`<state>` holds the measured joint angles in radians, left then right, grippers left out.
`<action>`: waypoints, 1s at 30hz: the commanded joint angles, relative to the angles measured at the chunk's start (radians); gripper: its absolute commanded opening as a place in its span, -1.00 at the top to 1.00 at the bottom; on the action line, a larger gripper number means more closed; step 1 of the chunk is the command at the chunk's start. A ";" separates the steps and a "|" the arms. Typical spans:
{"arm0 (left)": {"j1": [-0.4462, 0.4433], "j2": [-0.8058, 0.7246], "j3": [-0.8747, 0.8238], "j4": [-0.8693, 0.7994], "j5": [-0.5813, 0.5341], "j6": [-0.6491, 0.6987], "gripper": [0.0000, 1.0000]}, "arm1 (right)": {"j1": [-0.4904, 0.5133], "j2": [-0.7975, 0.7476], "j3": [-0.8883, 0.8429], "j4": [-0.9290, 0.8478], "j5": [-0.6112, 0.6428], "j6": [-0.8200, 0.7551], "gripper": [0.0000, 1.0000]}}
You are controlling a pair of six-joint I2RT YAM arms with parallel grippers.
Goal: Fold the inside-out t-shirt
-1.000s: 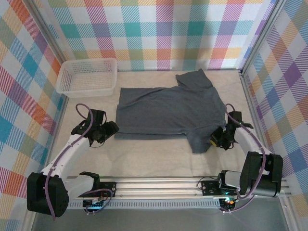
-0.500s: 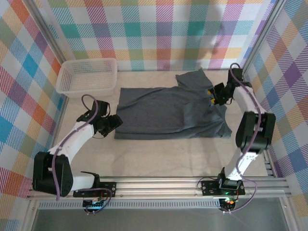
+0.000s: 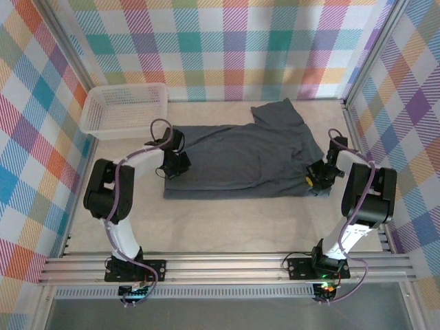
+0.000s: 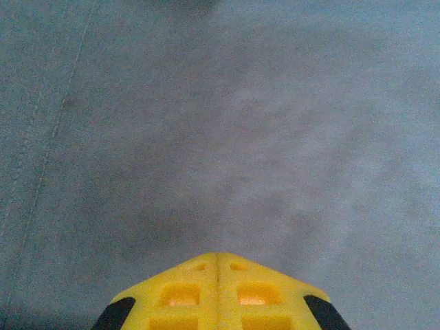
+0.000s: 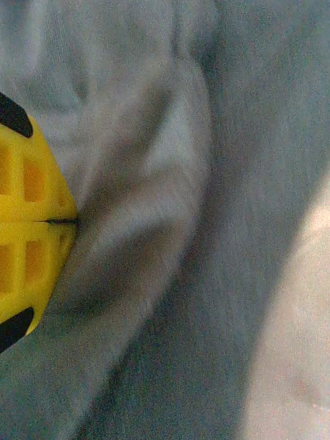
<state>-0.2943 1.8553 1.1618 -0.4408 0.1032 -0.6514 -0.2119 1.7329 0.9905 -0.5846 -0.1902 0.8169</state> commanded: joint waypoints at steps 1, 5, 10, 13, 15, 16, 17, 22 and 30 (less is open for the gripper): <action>-0.003 0.021 -0.057 0.012 -0.004 -0.033 1.00 | -0.031 -0.003 -0.036 -0.013 0.034 -0.071 0.96; -0.003 -0.087 -0.238 0.056 -0.038 -0.059 1.00 | -0.085 -0.016 -0.084 -0.116 0.035 -0.140 0.99; -0.042 -0.362 -0.500 0.058 -0.017 -0.108 1.00 | -0.209 -0.323 -0.398 -0.100 0.014 -0.046 0.87; -0.113 -0.524 -0.593 0.033 -0.015 -0.157 1.00 | -0.221 -0.582 -0.489 -0.103 0.010 -0.023 0.88; -0.132 -0.600 -0.583 0.004 -0.020 -0.153 0.94 | -0.197 -0.699 -0.431 -0.110 -0.019 -0.078 0.81; -0.132 -0.632 -0.545 -0.021 -0.038 -0.129 0.66 | -0.163 -0.731 -0.367 -0.121 0.000 -0.123 0.75; -0.132 -0.650 -0.507 -0.048 -0.058 -0.101 0.41 | -0.123 -0.740 -0.306 -0.126 0.026 -0.162 0.69; -0.120 -0.605 -0.265 -0.096 -0.172 0.110 0.03 | 0.070 -0.544 -0.019 0.028 0.130 -0.476 0.22; -0.083 -0.319 0.060 -0.099 -0.265 0.301 -0.01 | 0.097 0.063 0.466 -0.022 0.194 -0.683 -0.05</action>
<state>-0.3935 1.4551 1.1549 -0.4950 -0.1005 -0.4572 -0.1181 1.6802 1.3731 -0.5529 -0.0185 0.2638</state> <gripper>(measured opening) 0.502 0.520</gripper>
